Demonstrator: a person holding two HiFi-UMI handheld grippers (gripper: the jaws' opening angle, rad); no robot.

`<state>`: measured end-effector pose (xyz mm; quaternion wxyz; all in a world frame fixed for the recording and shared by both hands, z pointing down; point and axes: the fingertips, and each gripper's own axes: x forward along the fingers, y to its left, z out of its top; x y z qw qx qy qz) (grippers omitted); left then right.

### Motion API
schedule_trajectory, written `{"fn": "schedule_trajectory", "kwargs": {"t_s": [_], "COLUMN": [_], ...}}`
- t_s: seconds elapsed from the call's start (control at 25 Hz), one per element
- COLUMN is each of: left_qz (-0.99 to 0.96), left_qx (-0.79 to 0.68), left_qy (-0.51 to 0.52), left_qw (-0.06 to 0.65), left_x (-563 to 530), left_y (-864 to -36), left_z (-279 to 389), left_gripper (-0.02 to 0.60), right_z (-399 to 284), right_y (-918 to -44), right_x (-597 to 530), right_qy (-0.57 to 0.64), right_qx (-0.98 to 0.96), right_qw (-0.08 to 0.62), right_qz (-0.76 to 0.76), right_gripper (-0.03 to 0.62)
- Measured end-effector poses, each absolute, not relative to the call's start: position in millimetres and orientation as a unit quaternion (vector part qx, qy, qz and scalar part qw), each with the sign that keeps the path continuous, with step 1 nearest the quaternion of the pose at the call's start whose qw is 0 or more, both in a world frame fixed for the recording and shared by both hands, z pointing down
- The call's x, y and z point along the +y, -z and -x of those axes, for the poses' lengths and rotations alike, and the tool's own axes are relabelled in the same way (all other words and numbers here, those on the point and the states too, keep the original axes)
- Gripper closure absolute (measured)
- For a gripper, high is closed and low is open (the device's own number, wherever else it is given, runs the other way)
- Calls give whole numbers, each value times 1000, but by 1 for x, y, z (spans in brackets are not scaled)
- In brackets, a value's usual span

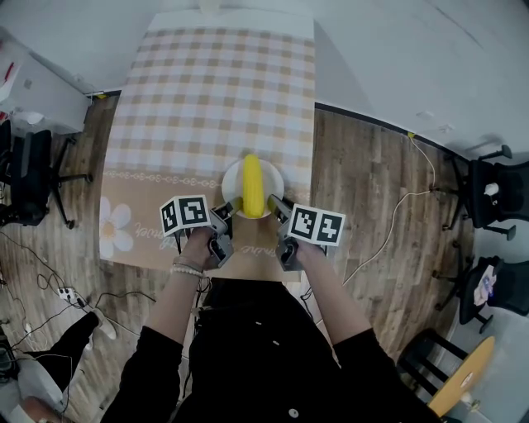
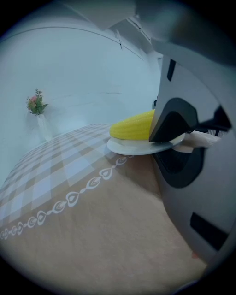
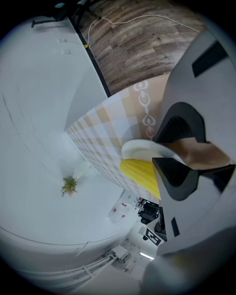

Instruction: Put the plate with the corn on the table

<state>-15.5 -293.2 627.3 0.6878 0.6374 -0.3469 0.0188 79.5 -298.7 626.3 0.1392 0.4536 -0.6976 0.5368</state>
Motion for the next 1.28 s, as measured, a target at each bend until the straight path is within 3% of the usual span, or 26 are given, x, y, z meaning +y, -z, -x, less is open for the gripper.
{"fn": "schedule_trajectory", "kwargs": {"t_s": [0.48,1.28], "left_qz": [-631,-641], "left_qx": [-359,-355], "left_qy": [-60,-110], "left_qw": [685,672], "left_x": [-266,-219], "left_y": [-632,-634], "left_z": [-4,30], "left_gripper": [520,503], "right_z": [-100,-75], "right_y": [-631,-628], "right_x": [-278,-266], "right_qy": [-508,-403], "right_qx": [-707,-749], "right_qw": [176,269], "right_qz": [-459,-451], "right_gripper": [456,442]}}
